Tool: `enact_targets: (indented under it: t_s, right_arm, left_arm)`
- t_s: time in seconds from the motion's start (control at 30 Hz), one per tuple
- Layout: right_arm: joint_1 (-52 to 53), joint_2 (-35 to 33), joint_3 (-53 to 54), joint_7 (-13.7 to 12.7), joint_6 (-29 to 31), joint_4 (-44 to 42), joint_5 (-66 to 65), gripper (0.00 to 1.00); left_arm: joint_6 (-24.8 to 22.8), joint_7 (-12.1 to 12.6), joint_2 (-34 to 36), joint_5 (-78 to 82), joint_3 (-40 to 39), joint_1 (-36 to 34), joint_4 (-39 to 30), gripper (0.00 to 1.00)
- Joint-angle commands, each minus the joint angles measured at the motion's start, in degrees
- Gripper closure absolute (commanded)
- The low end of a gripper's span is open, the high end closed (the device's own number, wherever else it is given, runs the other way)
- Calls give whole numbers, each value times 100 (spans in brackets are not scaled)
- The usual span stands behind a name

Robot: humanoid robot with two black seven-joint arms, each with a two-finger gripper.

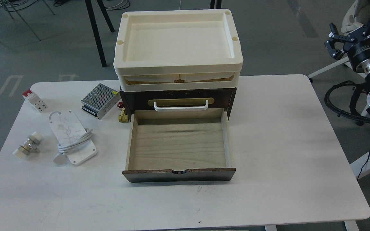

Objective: Put charging cable into cabinet
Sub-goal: 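Move the left gripper down toward the coiled white charging cable, then close the left gripper on the white cable and adapter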

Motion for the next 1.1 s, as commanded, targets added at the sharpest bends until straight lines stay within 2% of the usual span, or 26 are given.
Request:
enact_targets:
  t_s: [0.0, 0.03, 0.17, 0.27, 0.33, 0.4, 0.53, 0.67, 0.83, 1.07]
  right_arm:
    - [-138, -57, 152, -1, 0, 22, 2, 0]
    - [-173, -57, 213, -1, 0, 22, 2, 0]
    - [-191, -74, 310, -1, 0, 22, 2, 0]
    - [-199, -22, 381, -1, 0, 22, 2, 0]
    - [-226, 5, 381, -1, 0, 13, 2, 0]
    - [-235, 5, 372, 8, 0, 4, -7, 0]
    - [-339, -4, 381, 8, 0, -48, 2, 0]
    - [-761, -57, 530, 17, 0, -31, 29, 0]
    - [-1043, -100, 794, 8, 0, -4, 29, 0]
    - [-1052, -197, 812, 8, 0, 4, 29, 0]
  left_arm:
    - [2, 3, 750, 2226, 184, 78, -1415, 2]
    - [2, 3, 917, 2990, 429, 122, -1661, 2]
    - [1226, 3, 1112, 5996, 1633, 157, -1795, 1]
    - [2350, 3, 1103, 8027, 2459, 183, -1533, 1]
    - [2878, 3, 1033, 8820, 2960, 184, -1182, 1]
    - [3196, 3, 876, 9349, 3417, 175, -813, 1]
    - [3312, 3, 226, 9843, 3858, 184, 66, 2]
    - [3321, 3, -600, 9870, 3894, 175, 1129, 3]
    - [3338, 3, -1207, 9888, 3929, 184, 2193, 5]
    - [3558, 3, -1419, 9879, 4456, 175, 2731, 14]
